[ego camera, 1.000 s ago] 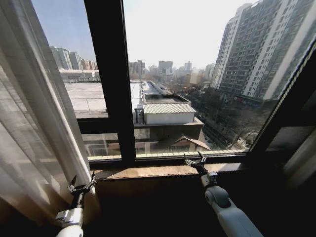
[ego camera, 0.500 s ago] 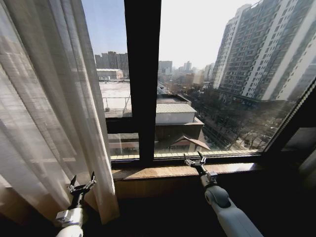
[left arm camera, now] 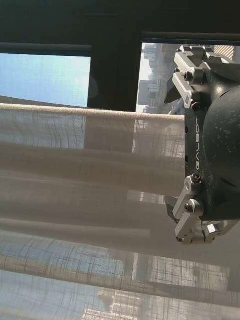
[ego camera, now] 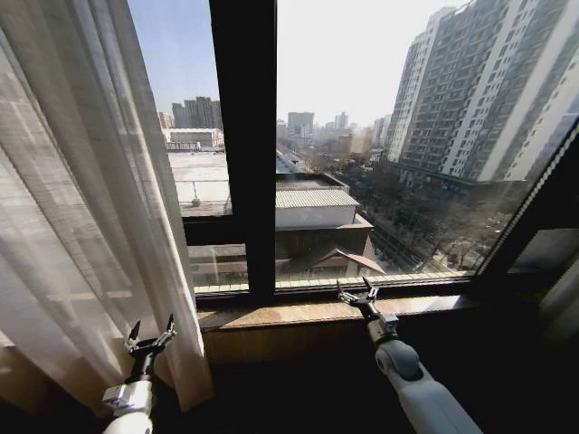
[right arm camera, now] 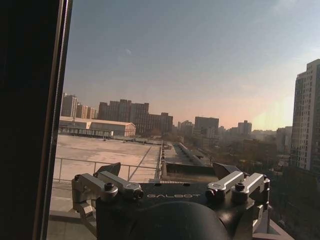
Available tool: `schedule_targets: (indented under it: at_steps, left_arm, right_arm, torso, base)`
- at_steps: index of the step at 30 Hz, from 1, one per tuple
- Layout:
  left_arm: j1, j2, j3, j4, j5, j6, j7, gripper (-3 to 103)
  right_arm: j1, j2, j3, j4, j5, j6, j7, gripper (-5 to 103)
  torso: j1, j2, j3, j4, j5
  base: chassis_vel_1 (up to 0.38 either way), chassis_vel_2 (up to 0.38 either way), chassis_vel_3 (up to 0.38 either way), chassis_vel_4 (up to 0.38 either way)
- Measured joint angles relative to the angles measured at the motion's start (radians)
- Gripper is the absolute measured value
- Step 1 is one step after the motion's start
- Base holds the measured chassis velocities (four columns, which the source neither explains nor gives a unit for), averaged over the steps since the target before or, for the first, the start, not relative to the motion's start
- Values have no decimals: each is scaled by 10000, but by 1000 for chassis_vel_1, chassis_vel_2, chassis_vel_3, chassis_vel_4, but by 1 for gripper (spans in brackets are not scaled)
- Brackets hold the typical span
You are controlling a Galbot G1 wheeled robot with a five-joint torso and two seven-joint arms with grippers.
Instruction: Open the curtains by pulling them apart, changing their state from closed to fully open.
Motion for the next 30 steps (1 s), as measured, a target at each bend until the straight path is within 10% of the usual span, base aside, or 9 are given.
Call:
schedule_targets:
  at_steps: [30]
  left_arm:
    - [0,0,0,0,0,0,7,100]
  right_arm:
    - [0,0,0,-1,0,0,0,100]
  torso:
    - [0,1,-1,-1,0]
  base:
    - [-14,-13,13,14]
